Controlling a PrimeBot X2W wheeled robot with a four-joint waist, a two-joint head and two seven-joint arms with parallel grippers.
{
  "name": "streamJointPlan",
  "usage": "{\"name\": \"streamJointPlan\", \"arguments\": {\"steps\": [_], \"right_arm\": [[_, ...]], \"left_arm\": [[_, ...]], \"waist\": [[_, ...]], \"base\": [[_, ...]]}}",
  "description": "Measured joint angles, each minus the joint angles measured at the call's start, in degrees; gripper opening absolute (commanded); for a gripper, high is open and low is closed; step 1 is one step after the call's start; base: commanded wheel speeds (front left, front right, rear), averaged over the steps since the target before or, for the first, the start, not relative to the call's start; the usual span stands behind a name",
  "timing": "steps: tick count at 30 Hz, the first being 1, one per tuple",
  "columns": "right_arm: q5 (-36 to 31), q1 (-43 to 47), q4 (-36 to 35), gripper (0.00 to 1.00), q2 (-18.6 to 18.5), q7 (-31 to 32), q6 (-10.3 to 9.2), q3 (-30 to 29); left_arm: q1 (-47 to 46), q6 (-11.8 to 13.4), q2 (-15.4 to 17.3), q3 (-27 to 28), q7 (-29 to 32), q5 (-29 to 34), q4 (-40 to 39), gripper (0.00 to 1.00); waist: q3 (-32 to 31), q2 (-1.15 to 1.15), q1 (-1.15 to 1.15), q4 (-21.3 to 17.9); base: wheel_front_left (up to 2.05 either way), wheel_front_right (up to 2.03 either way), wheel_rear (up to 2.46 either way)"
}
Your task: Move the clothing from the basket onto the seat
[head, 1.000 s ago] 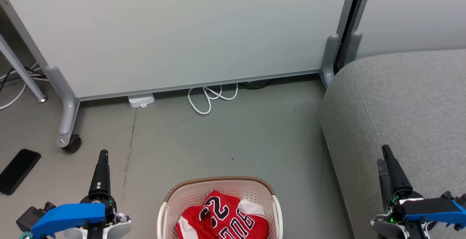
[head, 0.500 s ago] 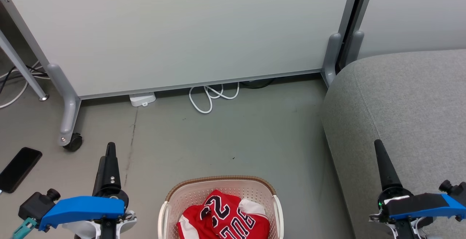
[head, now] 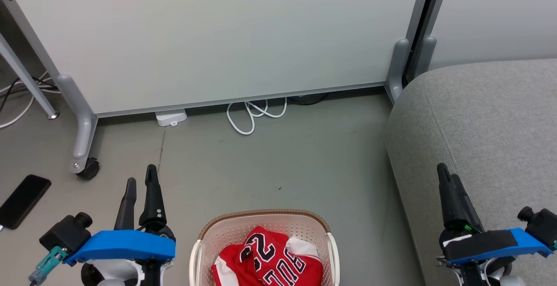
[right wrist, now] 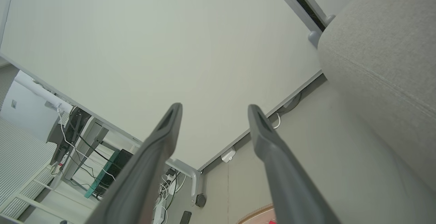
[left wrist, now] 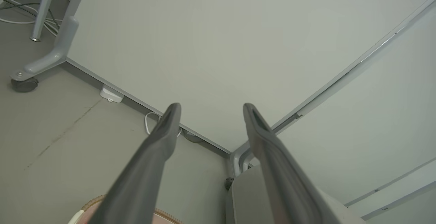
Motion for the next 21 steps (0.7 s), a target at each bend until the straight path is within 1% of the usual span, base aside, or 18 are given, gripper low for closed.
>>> {"name": "streamJointPlan", "arguments": {"steps": [9,21], "right_arm": [[-7.17,0.0,-0.64,1.0,-0.01,-1.69,0.0,1.01],[-15.59,-0.02,-0.4,1.0,-0.04,-3.55,0.05,1.76]], "left_arm": [[-0.13,0.99,0.57,-2.16,-1.58,8.21,-0.13,1.0],[-0.61,2.49,1.19,-4.77,-3.45,16.31,-0.15,1.0]], "waist": [[0.11,0.0,0.0,0.17],[0.4,0.0,0.0,0.35]], "base": [[0.0,0.0,0.0],[0.0,0.0,0.0]]}}
